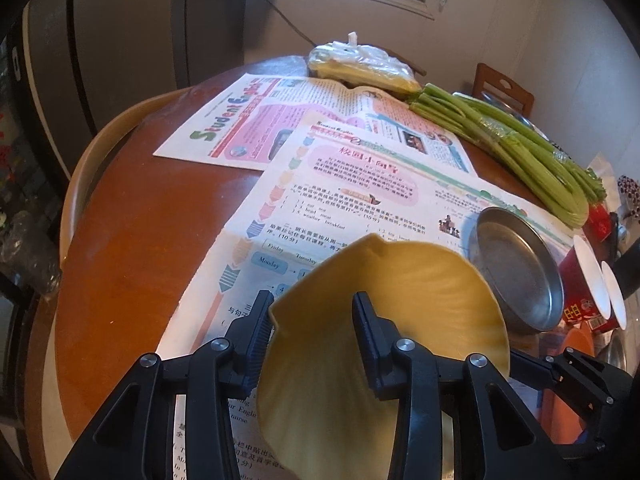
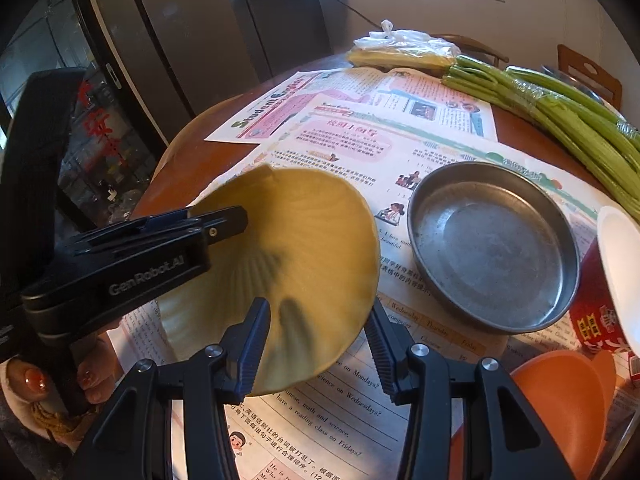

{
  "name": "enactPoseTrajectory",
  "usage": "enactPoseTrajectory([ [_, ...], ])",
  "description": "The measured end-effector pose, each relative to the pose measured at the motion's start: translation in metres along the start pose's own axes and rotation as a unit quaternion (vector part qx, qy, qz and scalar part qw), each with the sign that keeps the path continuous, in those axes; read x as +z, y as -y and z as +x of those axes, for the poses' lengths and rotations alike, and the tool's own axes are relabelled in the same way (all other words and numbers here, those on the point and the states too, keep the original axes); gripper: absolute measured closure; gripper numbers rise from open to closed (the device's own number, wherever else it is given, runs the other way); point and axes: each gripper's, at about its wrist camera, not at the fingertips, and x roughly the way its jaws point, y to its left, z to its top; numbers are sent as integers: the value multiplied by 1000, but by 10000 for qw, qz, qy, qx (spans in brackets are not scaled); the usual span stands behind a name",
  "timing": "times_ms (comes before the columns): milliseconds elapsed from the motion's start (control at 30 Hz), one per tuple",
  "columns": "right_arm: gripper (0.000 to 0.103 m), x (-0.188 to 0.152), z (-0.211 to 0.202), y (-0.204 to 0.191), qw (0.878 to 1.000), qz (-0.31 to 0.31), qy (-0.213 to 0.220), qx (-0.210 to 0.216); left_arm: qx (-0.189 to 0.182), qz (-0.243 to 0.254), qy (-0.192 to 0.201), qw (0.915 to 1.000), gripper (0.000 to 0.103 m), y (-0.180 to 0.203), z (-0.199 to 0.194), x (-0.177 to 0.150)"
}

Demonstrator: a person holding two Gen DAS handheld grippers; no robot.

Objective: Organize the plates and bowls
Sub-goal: 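Lift the yellow shell plate with the left gripper and set it down beside the newspaper, then reach the left gripper to the orange plate and grasp its rim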

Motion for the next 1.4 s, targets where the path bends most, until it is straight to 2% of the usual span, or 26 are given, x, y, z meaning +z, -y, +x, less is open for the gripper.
enactPoseTrajectory([
  [333,54,-2,-3,4,9999,147,27,55,36,-138,164,9998,52,-9,-13,-3],
  [400,54,-3,-9,4,9999,129,91,18,33,-157,251,9996,45,-10,-23,-4],
  [467,54,-4,-15,5,9998,123,163,-4,-21,-152,317,9994,43,-9,-32,-6],
  [733,54,-11,-54,10,9986,88,523,-32,-229,77,627,9977,41,15,-73,-20],
  [967,54,-26,-87,25,9971,197,730,-85,-373,260,641,9969,41,41,-95,-38],
  [1167,54,-42,-117,46,9949,248,913,-356,-571,428,570,9958,41,68,-105,-53],
  [1400,54,-61,-141,82,9889,427,996,-1019,-634,734,394,9945,41,105,-101,-70],
])
